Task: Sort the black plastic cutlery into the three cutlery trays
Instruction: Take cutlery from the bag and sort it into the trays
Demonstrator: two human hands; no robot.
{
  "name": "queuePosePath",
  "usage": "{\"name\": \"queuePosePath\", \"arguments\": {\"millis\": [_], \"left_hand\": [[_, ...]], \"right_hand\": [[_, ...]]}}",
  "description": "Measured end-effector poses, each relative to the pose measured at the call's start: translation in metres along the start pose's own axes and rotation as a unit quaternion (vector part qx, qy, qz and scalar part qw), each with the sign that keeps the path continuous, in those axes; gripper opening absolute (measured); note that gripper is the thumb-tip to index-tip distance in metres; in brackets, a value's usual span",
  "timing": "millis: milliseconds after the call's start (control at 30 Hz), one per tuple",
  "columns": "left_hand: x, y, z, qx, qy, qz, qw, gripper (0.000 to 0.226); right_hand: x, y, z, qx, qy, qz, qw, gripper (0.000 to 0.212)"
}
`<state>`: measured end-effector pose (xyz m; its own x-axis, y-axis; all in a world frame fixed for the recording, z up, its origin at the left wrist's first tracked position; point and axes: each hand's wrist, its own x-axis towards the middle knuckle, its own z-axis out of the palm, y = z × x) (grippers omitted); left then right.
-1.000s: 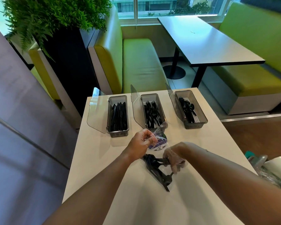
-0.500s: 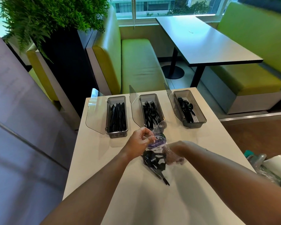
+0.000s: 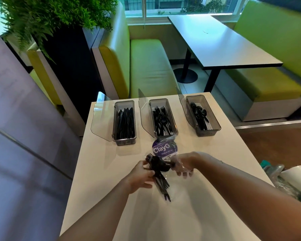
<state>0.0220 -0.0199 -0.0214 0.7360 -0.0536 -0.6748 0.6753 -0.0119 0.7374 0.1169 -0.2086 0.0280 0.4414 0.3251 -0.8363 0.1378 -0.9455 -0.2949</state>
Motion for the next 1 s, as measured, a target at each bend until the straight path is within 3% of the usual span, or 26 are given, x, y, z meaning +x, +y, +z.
{"name": "queuePosePath", "arguments": {"millis": [167, 300, 433, 533, 633, 733, 833, 1000], "left_hand": [[-0.001, 0.005, 0.014, -0.048, -0.004, 0.013, 0.999, 0.054], [0.001, 0.013, 0.018, -0.065, -0.004, 0.030, 0.997, 0.057], [0.005, 0.021, 0.019, -0.085, -0.007, 0.050, 0.995, 0.055], [0.005, 0.025, 0.016, -0.082, -0.009, 0.072, 0.994, 0.044], [0.006, 0.028, 0.013, -0.059, 0.017, 0.088, 0.994, 0.033], [0.009, 0.027, 0.009, -0.025, 0.051, 0.098, 0.994, 0.025], [0.012, 0.026, 0.003, 0.005, 0.082, 0.095, 0.992, 0.022], [0.016, 0.022, -0.015, 0.040, 0.166, 0.062, 0.983, 0.023]], "right_hand": [[0.013, -0.004, 0.021, 0.100, -0.035, -0.015, 0.994, 0.031], [0.015, -0.006, 0.037, 0.257, 0.003, -0.077, 0.963, 0.023], [0.021, -0.003, 0.043, 0.338, 0.072, -0.142, 0.928, 0.028], [0.020, 0.001, 0.043, 0.392, 0.077, -0.147, 0.905, 0.030], [0.022, 0.001, 0.043, 0.412, 0.073, -0.124, 0.900, 0.031], [0.020, 0.002, 0.037, 0.390, 0.069, -0.098, 0.913, 0.007], [0.014, 0.012, 0.028, 0.388, 0.078, -0.090, 0.914, 0.028], [-0.011, 0.036, -0.006, 0.315, 0.047, -0.041, 0.947, 0.017]]}}
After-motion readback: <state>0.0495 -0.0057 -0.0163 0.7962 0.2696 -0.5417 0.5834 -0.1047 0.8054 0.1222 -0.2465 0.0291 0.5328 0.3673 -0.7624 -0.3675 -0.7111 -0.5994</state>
